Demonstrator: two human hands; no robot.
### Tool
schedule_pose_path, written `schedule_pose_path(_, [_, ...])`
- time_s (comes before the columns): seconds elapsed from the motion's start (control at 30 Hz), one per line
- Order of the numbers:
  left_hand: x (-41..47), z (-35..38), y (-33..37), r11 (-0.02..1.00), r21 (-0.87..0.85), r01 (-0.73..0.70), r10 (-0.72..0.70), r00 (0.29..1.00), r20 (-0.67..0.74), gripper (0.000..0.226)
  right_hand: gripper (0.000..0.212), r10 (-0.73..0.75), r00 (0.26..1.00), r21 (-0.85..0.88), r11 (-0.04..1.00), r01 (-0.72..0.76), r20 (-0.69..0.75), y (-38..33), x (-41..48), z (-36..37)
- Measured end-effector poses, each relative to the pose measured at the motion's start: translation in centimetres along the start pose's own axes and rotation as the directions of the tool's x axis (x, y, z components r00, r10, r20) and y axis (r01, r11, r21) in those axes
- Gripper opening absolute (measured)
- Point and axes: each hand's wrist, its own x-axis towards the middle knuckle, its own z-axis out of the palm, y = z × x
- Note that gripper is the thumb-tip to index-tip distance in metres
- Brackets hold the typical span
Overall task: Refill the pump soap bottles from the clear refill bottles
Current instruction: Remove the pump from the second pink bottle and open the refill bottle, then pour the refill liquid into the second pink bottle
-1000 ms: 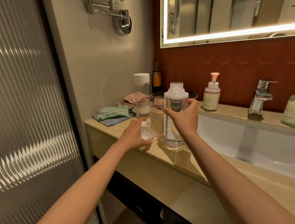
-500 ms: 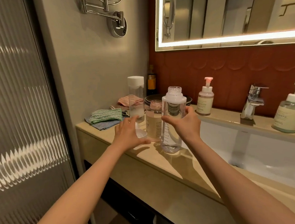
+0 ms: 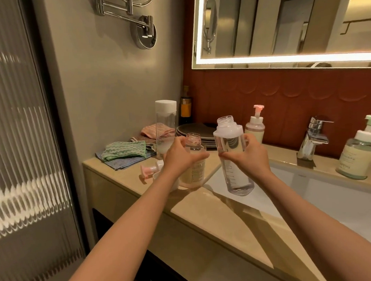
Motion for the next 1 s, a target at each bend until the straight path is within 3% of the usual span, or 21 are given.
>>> schedule_pose_path(0.1, [0.0,-0.3,-0.1,0.999,-0.049,0.017,-0.017,1.0,0.0,0.085,0.056,-0.015,0.999,-0.069,0.997,0.019,0.046,0.1,0.9,0.3])
schedule_pose_path(0.37, [-0.7,-0.7,-0.8,0.996,-0.093,0.0,0.0,1.0,-0.006,0.089,0.058,-0.089,0.979,-0.347,0.926,0.149,0.183,-1.3,1.8,0.6])
schedule_pose_path(0.57, [-0.9,-0.7,-0.3,0.996,-0.082,0.016,-0.016,1.0,0.003,0.089,0.057,-0.093,0.972,-0.42,0.89,0.178,0.217,-2.2,2.1,0.1])
schedule_pose_path(1.0, [-1.1,-0.8,0.2,0.995,-0.096,0.035,-0.034,0.999,0.019,0.086,0.061,-0.168,0.953,-0.684,0.666,0.299,0.253,-4.1,2.2,-0.7])
